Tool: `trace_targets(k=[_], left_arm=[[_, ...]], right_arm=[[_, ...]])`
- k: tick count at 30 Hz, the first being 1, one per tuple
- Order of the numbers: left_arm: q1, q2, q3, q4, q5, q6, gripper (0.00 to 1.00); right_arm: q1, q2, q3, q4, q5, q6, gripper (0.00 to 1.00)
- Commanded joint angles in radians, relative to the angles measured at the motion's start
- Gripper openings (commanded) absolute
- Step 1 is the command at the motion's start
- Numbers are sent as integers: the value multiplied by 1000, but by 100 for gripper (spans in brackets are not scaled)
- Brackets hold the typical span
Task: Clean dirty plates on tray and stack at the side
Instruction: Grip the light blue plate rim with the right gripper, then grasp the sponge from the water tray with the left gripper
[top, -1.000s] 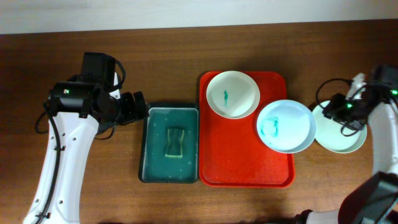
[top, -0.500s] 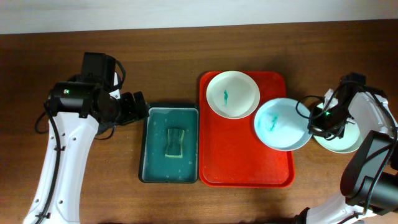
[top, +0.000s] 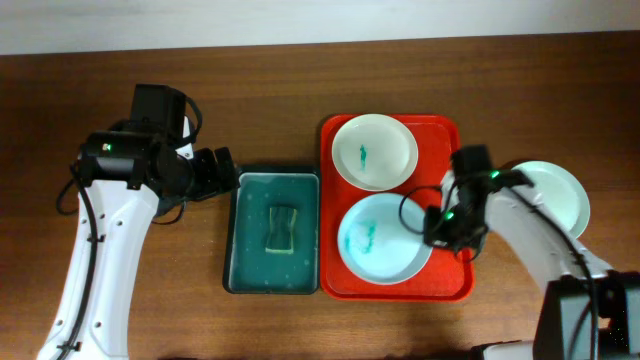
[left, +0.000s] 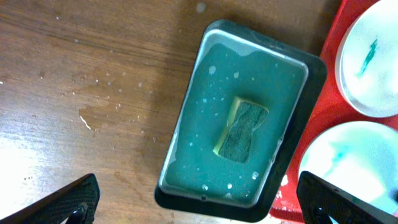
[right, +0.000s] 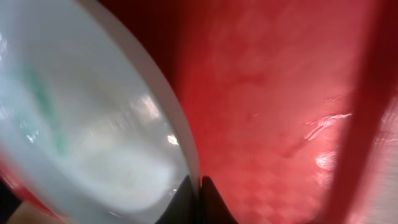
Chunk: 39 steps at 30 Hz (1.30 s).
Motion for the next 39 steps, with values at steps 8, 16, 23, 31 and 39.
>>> trace_targets(k=[8,16,23,31,39], left_arm=[[2,-13,8,23,8,-3,100],[-185,64,-68,69,17,252,54],[-317,250,-332,268,85,92,49],[-360,433,-386,372,85,2,11],[-360,427,-212,205,30,2,18]], right_arm=[[22,-96,127,-87,153,-78,37],[22,-300,247,-140,17,-169,37],[22,-295,245,-185,18,-169,37],[22,-295,245,-183,17,-169,37],[22,-295,245,-193,18,-169,37]])
